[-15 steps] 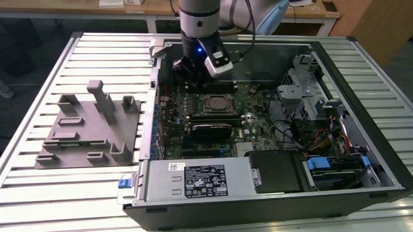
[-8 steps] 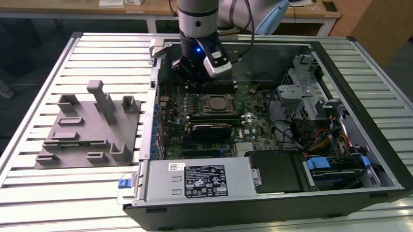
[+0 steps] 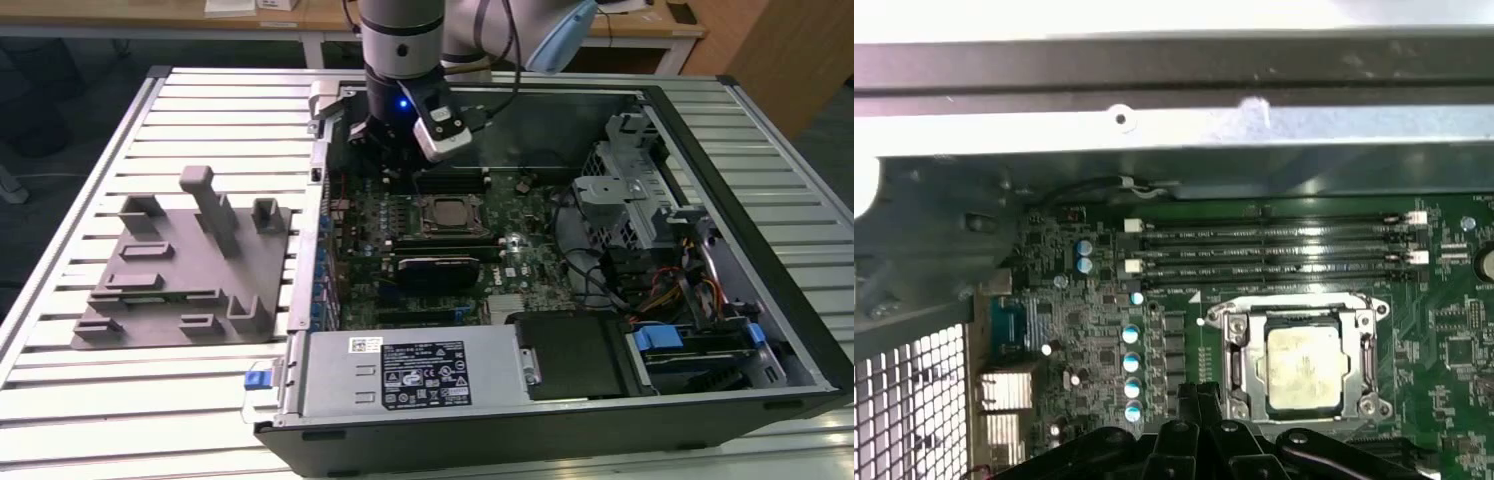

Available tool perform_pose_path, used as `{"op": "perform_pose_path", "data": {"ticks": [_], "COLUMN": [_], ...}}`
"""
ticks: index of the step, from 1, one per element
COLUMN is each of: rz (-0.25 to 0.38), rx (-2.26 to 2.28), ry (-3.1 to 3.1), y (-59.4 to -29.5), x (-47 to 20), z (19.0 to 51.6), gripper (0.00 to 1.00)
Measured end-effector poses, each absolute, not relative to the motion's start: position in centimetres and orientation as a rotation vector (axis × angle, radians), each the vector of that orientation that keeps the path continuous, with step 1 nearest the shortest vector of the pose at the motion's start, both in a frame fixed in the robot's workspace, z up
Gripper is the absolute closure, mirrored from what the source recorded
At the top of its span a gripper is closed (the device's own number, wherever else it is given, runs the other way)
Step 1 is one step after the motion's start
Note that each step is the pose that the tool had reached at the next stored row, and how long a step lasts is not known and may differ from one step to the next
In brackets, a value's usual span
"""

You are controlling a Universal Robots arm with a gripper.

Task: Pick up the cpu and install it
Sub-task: 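Install the first cpu locking lever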

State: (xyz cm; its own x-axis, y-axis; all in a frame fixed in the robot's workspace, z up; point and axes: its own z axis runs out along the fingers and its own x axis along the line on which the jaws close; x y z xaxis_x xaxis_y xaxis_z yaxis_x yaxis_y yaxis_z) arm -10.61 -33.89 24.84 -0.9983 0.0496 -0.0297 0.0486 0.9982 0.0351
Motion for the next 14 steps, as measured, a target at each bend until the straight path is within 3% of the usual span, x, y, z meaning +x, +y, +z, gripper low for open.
{"op": "perform_pose_path", "data": {"ticks": [14], "rz": [0.190], "rx": [0.074], "ry": [3.106], "y": [-33.89], "x": [-11.51], "z": [24.83], "gripper": [0.89]}}
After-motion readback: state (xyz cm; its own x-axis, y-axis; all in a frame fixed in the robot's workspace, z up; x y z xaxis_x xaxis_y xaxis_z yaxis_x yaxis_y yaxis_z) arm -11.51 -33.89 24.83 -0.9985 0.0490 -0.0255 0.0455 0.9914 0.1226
